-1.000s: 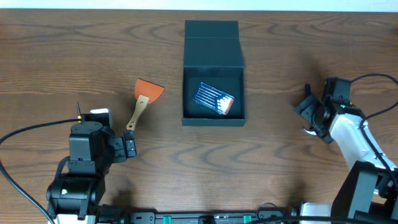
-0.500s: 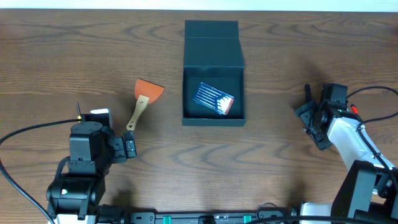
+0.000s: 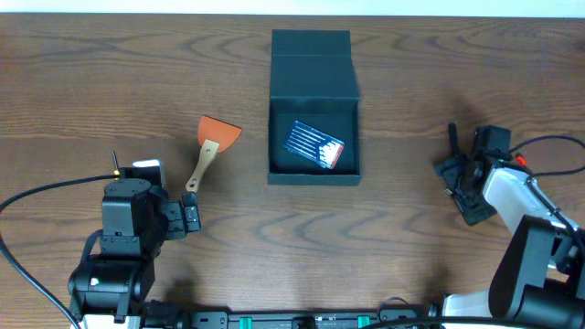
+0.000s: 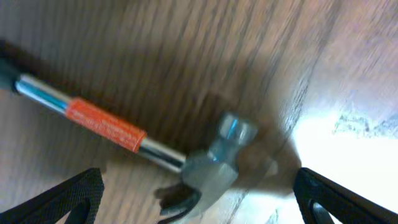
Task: Pack container
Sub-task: 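Grasp the claw hammer head with the right gripper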
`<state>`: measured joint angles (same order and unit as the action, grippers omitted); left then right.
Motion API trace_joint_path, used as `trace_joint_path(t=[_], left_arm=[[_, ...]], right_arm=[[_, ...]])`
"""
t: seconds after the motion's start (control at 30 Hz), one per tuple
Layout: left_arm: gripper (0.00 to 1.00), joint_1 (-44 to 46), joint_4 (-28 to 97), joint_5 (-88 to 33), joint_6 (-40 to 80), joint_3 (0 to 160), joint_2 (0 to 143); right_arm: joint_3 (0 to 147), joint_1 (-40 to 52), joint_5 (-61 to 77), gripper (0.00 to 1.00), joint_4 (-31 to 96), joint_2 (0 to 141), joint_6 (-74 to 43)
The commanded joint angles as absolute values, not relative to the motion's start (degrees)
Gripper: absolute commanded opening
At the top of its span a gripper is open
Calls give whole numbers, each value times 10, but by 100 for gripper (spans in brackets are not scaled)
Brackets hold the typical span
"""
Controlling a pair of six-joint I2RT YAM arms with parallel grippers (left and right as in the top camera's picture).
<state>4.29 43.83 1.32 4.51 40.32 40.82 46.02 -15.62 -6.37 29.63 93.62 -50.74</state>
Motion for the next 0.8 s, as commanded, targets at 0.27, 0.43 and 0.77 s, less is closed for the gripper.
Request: trace_joint_path(t=[0.27, 0.43, 0.77], left_arm=[[98, 44, 441, 15, 48, 415, 407], [98, 44, 441, 15, 48, 415, 407], [98, 44, 441, 15, 48, 415, 407]], right_arm=[[454, -170, -44, 95, 295, 974, -502], [454, -170, -43, 86, 300, 974, -501], [454, -168, -43, 78, 324, 974, -501]])
